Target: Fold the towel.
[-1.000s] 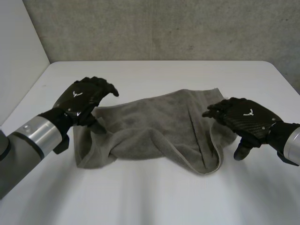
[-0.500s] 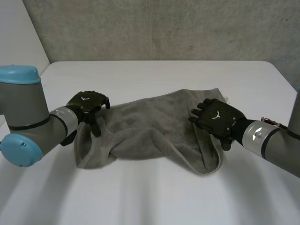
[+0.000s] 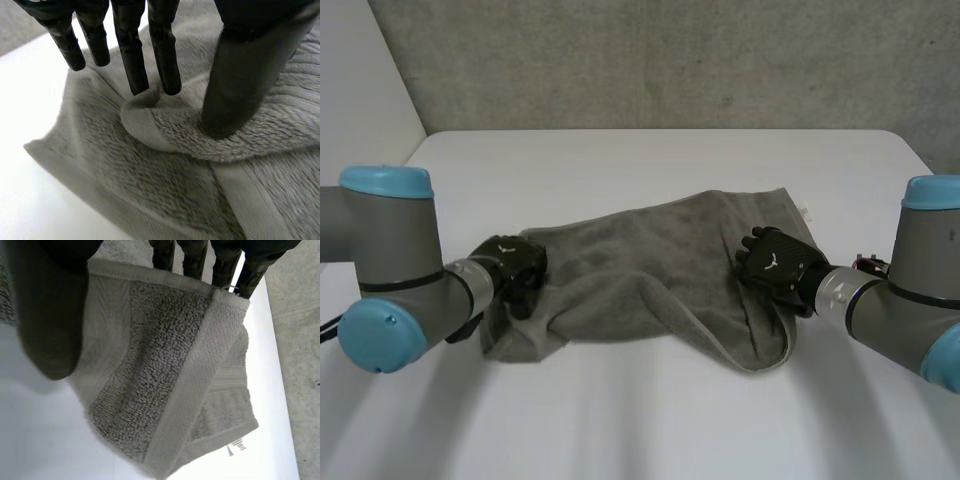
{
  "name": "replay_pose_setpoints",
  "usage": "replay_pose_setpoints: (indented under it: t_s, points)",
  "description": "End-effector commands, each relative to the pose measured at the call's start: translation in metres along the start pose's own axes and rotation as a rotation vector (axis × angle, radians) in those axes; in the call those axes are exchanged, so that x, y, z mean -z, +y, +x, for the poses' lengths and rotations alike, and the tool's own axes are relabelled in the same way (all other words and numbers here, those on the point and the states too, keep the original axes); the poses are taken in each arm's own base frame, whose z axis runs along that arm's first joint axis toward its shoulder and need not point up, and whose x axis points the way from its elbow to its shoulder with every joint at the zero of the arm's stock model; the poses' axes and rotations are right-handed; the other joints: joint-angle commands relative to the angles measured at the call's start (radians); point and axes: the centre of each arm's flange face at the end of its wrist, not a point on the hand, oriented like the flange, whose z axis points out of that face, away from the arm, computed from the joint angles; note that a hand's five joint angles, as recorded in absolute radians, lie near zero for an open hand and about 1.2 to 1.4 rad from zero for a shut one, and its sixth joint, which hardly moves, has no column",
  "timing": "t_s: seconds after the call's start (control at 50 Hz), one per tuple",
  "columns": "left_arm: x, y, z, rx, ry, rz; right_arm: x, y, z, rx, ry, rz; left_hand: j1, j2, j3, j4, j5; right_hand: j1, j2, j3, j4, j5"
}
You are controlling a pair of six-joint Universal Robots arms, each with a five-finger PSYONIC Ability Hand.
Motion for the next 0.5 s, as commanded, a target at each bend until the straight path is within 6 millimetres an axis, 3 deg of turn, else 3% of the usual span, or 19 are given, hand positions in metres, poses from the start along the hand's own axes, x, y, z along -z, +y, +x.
replay_pose_setpoints:
  t_s: [0.02, 0.16, 0.24, 0.5]
  points:
    - [0.012, 0.009, 0.008, -0.012, 0.03, -0.072, -0.001, 0.005, 0.007, 0.015, 0.035, -0.012, 0.03, 0.028, -0.044, -0.052, 0.02, 0.267, 0.272, -0.006, -0.007, 0.262]
    - [0.033, -0.004, 0.002, -0.007, 0.01, -0.031, 0.009, 0.0, 0.011, 0.01, 0.051, -0.01, 0.053, 0.052, -0.044, -0.052, 0.043, 0.297, 0.302, -0.006, -0.007, 0.292]
    - [0.046, -0.009, 0.001, -0.008, 0.003, -0.012, 0.014, 0.001, 0.002, -0.007, 0.025, -0.018, 0.048, 0.046, -0.044, -0.052, 0.038, 0.303, 0.307, -0.006, -0.007, 0.298]
    - [0.078, 0.008, 0.005, 0.008, 0.0, -0.044, 0.022, 0.025, -0.004, -0.073, 0.004, -0.072, 0.042, 0.04, -0.044, -0.052, 0.032, 0.335, 0.34, -0.006, -0.007, 0.33]
